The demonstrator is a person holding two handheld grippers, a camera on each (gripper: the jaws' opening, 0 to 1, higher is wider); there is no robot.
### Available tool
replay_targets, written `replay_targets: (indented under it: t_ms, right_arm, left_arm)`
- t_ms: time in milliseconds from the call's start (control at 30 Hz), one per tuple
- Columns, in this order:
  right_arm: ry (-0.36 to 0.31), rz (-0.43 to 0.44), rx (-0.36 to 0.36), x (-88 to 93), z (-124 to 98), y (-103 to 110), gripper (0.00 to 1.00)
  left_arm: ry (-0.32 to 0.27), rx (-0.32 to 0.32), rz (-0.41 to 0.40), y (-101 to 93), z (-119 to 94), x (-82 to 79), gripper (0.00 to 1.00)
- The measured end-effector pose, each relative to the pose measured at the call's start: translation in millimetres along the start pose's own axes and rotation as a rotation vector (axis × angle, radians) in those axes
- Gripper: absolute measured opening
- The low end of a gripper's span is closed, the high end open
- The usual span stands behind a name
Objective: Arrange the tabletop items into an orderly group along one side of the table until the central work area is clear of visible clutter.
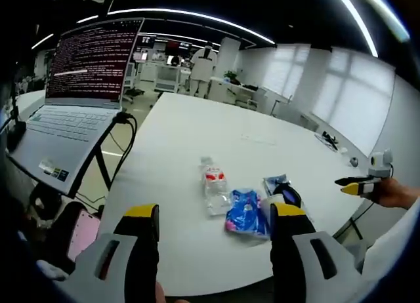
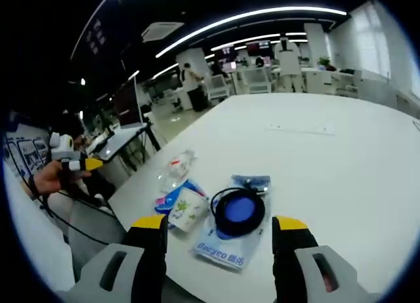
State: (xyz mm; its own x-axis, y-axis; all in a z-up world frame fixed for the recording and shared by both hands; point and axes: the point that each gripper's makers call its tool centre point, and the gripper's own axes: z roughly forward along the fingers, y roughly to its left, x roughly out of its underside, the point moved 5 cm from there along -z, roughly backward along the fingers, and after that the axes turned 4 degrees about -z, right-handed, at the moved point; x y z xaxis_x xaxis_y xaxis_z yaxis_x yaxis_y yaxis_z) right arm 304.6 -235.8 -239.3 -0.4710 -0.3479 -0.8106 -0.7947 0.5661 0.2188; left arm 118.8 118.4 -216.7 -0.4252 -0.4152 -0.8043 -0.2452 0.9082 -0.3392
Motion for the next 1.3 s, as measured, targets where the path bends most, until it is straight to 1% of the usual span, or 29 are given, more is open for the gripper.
replay_targets:
  t_ms: [267,433,467,567,633,733,967,1300]
  right_arm:
    - [0.012,0.018,0.010,13.4,-7.6,0.1,0.65]
    - [0.007,0.024,0.020,14.3,-11.3,-2.9,0.65]
    - [0.004,0.026,0.022,14.3,-12.2,-4.4,0.65]
    - [0.003,0.029,0.028,15.9,-15.1,-2.5,0.65]
    - [0.002,0.031,0.030,15.2,-15.3,-4.0,0.65]
    - [0.004,0.036,0.032,17.4,-16.7,-6.9,0.65]
    - [0.005,0.048,0.039,21.0,-20.4,-6.5,0.65]
    - [0.002,0.053,0.043,21.0,-18.2,-8.0,0.64]
  left_arm:
    - [0.013,0.008,0.009,-1.8,0.9,2.0,0.68]
    - [0.014,0.012,0.006,-4.3,4.4,3.4,0.68]
    - [0.016,0.015,0.008,-7.8,5.9,3.8,0.68]
    - [0.020,0.023,0.010,-7.8,7.7,3.8,0.67]
    - [0.022,0.027,0.012,-12.4,9.5,4.6,0.67]
    - [0.026,0.033,0.012,-12.7,11.6,5.0,0.66]
    - [0.038,0.038,0.012,-14.3,16.0,6.6,0.65]
    - [0.037,0.035,0.015,-13.2,18.3,3.8,0.65]
